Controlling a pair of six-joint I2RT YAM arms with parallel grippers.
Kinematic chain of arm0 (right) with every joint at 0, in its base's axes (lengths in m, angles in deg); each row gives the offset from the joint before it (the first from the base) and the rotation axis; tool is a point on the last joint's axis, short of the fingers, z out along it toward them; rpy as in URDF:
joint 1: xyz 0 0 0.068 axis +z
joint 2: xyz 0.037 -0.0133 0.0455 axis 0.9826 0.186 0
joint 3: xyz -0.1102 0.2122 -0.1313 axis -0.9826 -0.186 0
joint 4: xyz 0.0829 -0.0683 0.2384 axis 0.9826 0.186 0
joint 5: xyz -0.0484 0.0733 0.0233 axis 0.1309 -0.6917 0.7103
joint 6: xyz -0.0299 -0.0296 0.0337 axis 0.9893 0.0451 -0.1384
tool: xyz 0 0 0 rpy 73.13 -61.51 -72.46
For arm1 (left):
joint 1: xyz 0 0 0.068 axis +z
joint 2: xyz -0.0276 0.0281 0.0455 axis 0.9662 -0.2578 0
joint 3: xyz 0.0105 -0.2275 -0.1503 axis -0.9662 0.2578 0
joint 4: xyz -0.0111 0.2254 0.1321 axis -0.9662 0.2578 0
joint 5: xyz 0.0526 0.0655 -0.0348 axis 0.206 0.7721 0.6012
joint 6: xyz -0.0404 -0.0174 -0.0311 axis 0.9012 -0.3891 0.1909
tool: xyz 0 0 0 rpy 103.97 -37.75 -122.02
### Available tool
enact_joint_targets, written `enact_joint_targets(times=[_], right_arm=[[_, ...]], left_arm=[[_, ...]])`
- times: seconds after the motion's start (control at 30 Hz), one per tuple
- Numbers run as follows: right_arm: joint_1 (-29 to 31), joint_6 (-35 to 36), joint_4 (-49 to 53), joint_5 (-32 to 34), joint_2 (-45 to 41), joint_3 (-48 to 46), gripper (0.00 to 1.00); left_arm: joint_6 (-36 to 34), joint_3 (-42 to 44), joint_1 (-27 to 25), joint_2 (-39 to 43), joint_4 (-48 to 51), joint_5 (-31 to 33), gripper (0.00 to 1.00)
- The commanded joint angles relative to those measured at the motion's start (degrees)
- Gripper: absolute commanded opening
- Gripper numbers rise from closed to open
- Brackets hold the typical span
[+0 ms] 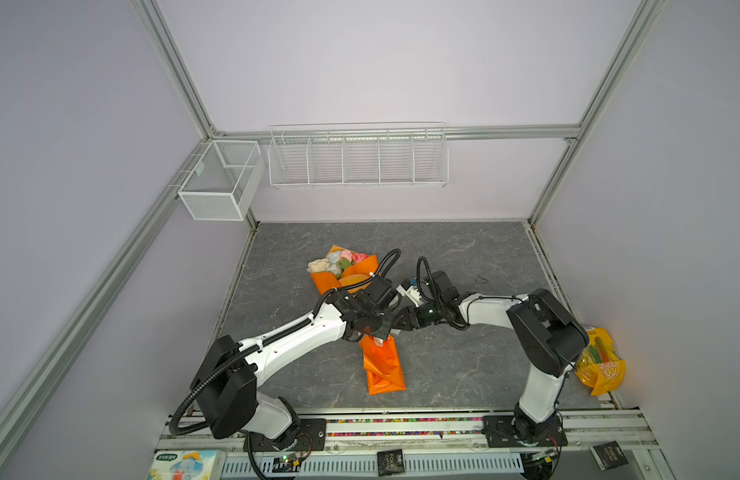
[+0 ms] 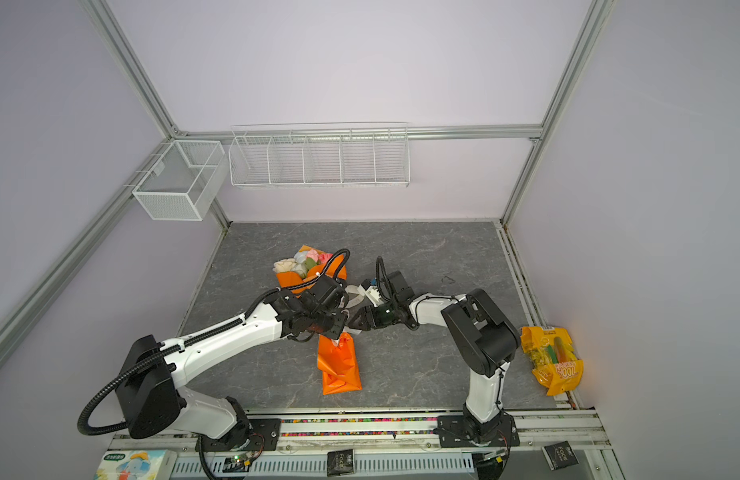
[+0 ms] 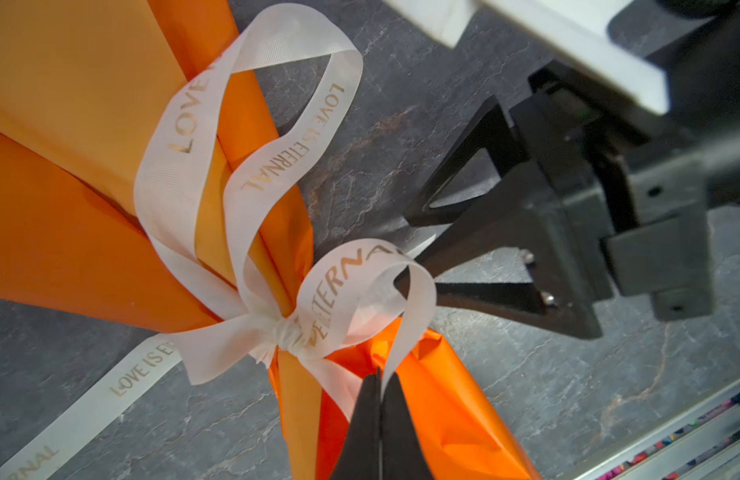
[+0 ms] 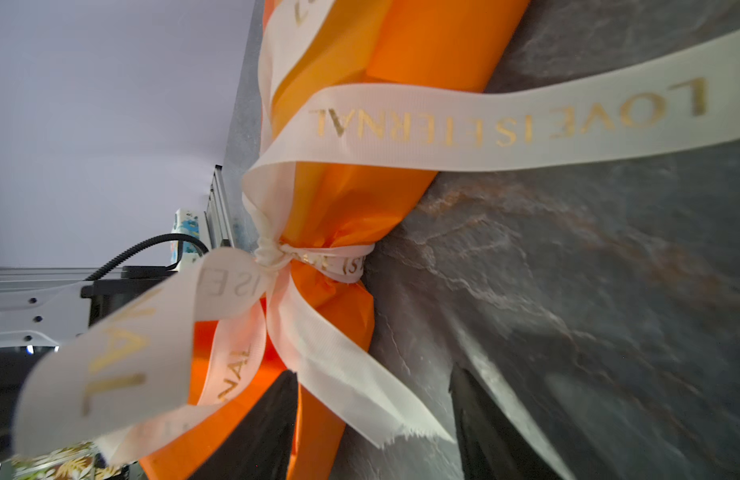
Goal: Tie the bouquet of fake flowers
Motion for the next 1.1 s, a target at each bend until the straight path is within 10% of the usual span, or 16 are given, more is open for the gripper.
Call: enact_joint_targets(times=[0.0,0.53,0.8,1.07], right_arm=[[0.85,-1.34,-3.96,-7.24,2.39,0.75,0.62],[0.36,6.76,9.01,-6.2,-1.21,1.15,0.13],[0.06,8.67,14.45,-3.37,-6.54,1.18,0.07],[-1.42,7.49,15.84,5.25,-4.53,2.75,0.45]], left_arm=[[4.3,1.71,0.36,0.24,-1.52,0.45,0.0],[8.83,7.84,0.49,-0.58,-6.42,-0.17,0.0],[8.48,8.99,0.52,-2.42,-6.68,0.63,0.0],[8.65,9.96,0.47,-2.19,-7.05,0.85,0.0]])
